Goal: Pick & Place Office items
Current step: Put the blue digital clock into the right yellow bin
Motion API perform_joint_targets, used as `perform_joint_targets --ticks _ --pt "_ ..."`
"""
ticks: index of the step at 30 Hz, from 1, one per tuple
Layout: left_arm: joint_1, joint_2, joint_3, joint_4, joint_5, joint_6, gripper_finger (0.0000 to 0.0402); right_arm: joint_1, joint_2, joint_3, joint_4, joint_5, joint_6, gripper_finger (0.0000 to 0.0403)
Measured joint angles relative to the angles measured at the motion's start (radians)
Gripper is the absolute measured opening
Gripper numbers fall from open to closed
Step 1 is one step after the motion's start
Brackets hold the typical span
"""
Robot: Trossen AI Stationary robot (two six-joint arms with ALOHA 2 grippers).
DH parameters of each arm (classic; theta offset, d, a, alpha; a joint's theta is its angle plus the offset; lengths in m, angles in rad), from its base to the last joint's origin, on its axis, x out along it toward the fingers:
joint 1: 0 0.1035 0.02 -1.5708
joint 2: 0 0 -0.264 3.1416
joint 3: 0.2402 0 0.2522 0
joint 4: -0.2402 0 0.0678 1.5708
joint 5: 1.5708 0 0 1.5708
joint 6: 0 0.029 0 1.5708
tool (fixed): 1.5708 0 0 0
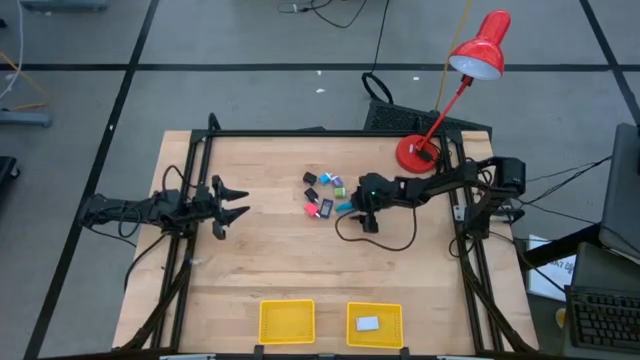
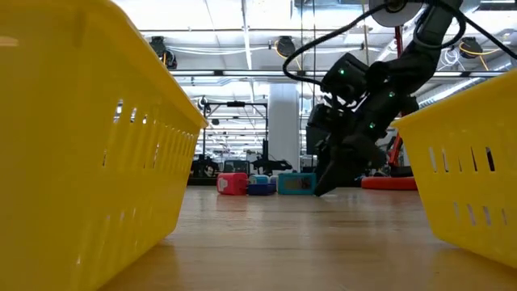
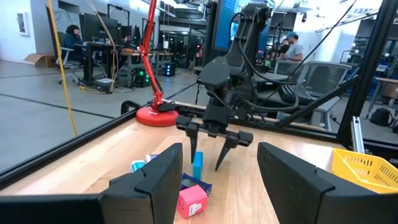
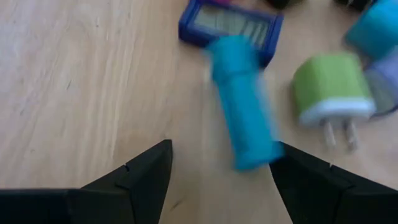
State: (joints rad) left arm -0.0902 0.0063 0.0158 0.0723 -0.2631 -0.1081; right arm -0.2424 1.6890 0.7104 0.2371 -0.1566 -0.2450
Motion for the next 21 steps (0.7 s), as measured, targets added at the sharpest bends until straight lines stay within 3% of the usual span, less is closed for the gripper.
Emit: perform_joint_targets --ticks 8,21 --pt "0.000 0.000 0.000 -0.001 -0.001 0.000 0.0212 0.001 -0.101 -0.004 -0.202 0.001 0.127 0.0253" --pt "0.000 0.000 0.000 -0.001 -0.001 0.000 0.0212 0.002 -0.145 -0.002 -0.032 0.075 0.105 0.0253"
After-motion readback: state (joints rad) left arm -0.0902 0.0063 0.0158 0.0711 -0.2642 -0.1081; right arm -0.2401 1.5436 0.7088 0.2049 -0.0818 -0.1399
